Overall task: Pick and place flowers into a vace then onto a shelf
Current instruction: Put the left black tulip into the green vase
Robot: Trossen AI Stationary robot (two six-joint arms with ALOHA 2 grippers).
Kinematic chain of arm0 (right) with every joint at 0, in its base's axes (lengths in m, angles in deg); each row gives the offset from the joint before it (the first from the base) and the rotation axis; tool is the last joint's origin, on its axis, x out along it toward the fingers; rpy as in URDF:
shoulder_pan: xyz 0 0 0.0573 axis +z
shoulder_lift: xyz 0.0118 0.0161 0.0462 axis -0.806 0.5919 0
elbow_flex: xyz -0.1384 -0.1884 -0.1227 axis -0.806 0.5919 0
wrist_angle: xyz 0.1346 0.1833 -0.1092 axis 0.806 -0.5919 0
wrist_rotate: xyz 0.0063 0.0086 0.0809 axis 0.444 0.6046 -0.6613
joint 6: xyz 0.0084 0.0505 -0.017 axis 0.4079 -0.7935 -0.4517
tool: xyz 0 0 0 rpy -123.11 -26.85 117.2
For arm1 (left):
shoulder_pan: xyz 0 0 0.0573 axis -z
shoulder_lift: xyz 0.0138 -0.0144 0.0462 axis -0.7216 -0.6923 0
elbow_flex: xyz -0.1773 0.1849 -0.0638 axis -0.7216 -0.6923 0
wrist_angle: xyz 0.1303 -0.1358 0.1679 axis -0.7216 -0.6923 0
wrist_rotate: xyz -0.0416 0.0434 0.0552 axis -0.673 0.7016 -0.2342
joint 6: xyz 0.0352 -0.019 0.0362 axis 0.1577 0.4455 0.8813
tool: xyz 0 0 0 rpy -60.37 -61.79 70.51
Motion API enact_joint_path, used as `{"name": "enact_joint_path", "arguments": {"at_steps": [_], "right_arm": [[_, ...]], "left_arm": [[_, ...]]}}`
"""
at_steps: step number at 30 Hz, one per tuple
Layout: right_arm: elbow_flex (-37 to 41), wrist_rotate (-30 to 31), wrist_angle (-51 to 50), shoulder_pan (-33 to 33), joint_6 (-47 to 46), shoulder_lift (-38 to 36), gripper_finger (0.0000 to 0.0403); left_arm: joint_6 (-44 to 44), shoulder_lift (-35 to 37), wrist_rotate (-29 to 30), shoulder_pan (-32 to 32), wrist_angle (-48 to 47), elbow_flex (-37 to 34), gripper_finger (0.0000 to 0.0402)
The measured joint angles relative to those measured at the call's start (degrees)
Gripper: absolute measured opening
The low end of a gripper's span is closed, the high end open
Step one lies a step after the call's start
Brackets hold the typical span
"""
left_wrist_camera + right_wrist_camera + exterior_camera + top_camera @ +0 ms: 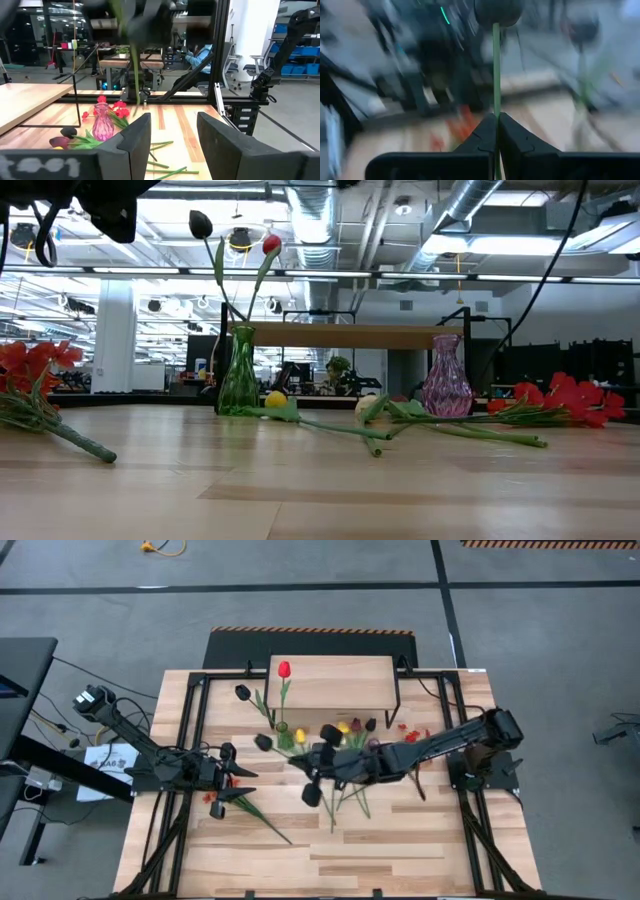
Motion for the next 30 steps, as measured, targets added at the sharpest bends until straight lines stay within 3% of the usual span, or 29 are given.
{"name": "enact_joint_path", "arguments": {"at_steps": [5,17,30], "right_arm": [[0.05,-7.81,14.66,-2.13,6.28,3.67,0.0001],[-0.67,-20.84,22.99,-5.83,1.86,13.38,0.0001],[-0.67,-22.23,20.16,-5.84,2.27,14.29,0.0002]], "left_arm": [[-0.21,-0.02,0.3,0.0,0.22,0.0,0.0149],[0.2,-0.02,3.94,0.0,0.43,0.0,0.0149],[2.37,-0.02,6.97,-0.04,0.44,0.0,0.0149]]}}
